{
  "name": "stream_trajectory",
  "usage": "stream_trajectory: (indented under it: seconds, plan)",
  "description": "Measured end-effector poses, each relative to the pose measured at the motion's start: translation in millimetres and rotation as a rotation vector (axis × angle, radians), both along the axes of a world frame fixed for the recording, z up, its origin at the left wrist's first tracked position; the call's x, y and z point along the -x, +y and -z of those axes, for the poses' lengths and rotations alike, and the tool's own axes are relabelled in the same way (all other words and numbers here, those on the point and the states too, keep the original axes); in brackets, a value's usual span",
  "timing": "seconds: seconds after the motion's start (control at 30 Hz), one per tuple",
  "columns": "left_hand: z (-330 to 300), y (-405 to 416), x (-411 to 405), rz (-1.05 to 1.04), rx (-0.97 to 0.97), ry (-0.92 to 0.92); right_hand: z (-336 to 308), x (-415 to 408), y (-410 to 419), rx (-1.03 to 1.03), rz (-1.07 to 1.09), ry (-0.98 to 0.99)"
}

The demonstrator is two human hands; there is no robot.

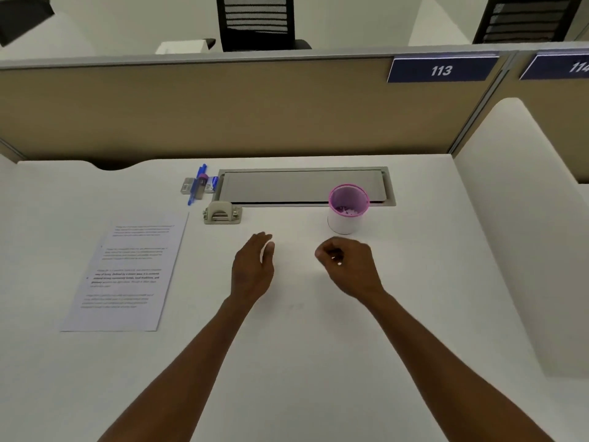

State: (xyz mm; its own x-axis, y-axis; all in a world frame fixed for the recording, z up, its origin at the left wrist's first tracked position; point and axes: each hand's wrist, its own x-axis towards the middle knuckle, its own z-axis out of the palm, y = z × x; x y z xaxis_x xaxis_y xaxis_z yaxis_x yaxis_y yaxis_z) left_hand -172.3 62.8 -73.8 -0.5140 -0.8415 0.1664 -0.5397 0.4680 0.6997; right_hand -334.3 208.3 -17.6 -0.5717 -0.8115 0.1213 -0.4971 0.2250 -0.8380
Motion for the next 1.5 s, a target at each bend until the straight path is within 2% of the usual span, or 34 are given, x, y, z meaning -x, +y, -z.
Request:
stream_trajectory:
  seconds: [0.1, 0.23, 0.3, 0.37, 0.47, 0.57, 0.63, 0.7, 0.77, 0.87, 0.97, 1.03, 1.13, 1.23, 1.3, 1.4, 1.5]
  plan:
    - [28.9, 12.1, -36.9, 0.107, 0.022, -0.348, 40.1, -44.4, 18.6, -0.059, -0.079, 0.042]
    - [45.1, 44.7, -59.9, 0.207, 0.117, -0.462, 83.4, -96.5, 35.8, -0.277, -0.188, 0.268]
    - [46.9, 62.9, -63.1, 0.233, 0.124, -0.440, 92.1, -113.2, 38.7, -0.313, -0.257, 0.319]
    - [46.8, 77.7, -64.5, 0.301, 0.110, -0.387, 89.4, -115.5, 36.8, -0.293, -0.294, 0.271]
    - [38.6, 87.0, -66.9, 0.336, -0.029, -0.171, 76.0, -100.4, 21.2, -0.213, -0.313, 0.233]
    - [24.5, 82.5, -71.7, 0.114, -0.243, 0.119, 64.8, -82.1, -11.6, -0.259, -0.361, 0.295]
    - [18.6, 74.7, -74.6, -0.071, -0.277, 0.193, 64.4, -73.0, -34.0, -0.339, -0.455, 0.373]
    - [16.1, 63.5, -78.6, -0.175, -0.274, 0.178, 65.7, -67.9, -52.5, -0.413, -0.567, 0.447]
    - [16.9, 51.4, -83.7, -0.189, -0.259, 0.149, 68.6, -67.3, -63.3, -0.461, -0.642, 0.511]
    - [20.9, 36.0, -88.6, -0.125, -0.218, 0.094, 70.4, -67.9, -58.8, -0.460, -0.692, 0.567]
    - [25.8, 25.2, -86.1, -0.001, -0.130, -0.042, 70.1, -69.2, -24.4, -0.380, -0.775, 0.573]
    - [28.7, 21.9, -80.0, 0.115, -0.058, -0.153, 67.8, -67.7, 6.1, -0.321, -0.736, 0.522]
    - [35.5, 32.6, -65.4, 0.273, 0.064, -0.360, 66.2, -48.3, 31.5, -0.275, -0.416, 0.363]
    - [40.7, 58.0, -56.4, 0.271, 0.140, -0.472, 71.9, -21.8, 28.5, -0.379, -0.172, 0.321]
    - [40.5, 69.4, -55.3, 0.286, 0.104, -0.444, 78.1, -19.7, 24.0, -0.455, -0.161, 0.355]
    - [37.3, 74.4, -54.9, 0.339, 0.033, -0.317, 87.5, -39.4, 25.7, -0.457, -0.182, 0.409]
    - [33.5, 53.0, -48.8, 0.205, -0.003, -0.227, 87.8, -72.6, 35.8, -0.416, -0.282, 0.449]
